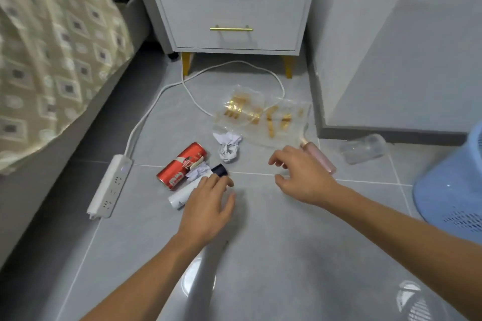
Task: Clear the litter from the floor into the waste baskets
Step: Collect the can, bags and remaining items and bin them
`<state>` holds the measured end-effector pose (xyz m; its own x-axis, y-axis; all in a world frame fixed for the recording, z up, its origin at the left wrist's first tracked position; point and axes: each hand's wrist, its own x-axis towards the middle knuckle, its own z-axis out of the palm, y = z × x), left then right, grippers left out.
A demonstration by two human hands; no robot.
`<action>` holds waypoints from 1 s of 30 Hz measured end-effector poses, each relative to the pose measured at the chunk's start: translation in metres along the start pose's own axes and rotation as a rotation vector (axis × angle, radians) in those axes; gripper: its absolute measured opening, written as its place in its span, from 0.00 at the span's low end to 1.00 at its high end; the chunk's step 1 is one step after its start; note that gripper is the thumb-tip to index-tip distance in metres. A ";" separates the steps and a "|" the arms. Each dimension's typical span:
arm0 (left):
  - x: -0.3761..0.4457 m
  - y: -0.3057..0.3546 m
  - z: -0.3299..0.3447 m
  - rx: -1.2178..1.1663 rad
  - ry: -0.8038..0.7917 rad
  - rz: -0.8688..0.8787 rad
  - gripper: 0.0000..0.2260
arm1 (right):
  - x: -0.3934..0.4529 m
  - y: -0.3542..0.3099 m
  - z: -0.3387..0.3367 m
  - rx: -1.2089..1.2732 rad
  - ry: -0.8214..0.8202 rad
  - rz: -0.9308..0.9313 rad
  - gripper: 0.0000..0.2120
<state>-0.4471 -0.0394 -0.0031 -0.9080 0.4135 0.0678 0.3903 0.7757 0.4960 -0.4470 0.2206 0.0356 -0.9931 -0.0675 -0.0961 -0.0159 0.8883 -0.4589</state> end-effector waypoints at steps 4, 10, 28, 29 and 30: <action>-0.004 -0.033 -0.001 0.041 0.061 -0.129 0.06 | 0.044 -0.017 0.041 -0.002 -0.114 -0.073 0.18; 0.018 -0.074 -0.013 0.135 0.203 -0.247 0.11 | 0.088 -0.050 0.081 0.031 -0.121 -0.225 0.23; 0.079 -0.081 -0.036 -0.160 0.091 -0.415 0.30 | 0.044 -0.026 0.062 0.190 -0.052 -0.218 0.14; 0.084 -0.064 -0.039 -0.208 0.096 -0.363 0.29 | 0.036 -0.021 0.048 0.215 -0.023 -0.202 0.13; 0.090 -0.046 -0.041 -0.248 0.095 -0.313 0.27 | 0.028 -0.017 0.033 0.240 0.004 -0.186 0.13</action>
<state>-0.5526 -0.0574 0.0162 -0.9916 0.1208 -0.0454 0.0550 0.7141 0.6979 -0.4703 0.1886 0.0116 -0.9761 -0.2168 0.0125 -0.1703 0.7283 -0.6637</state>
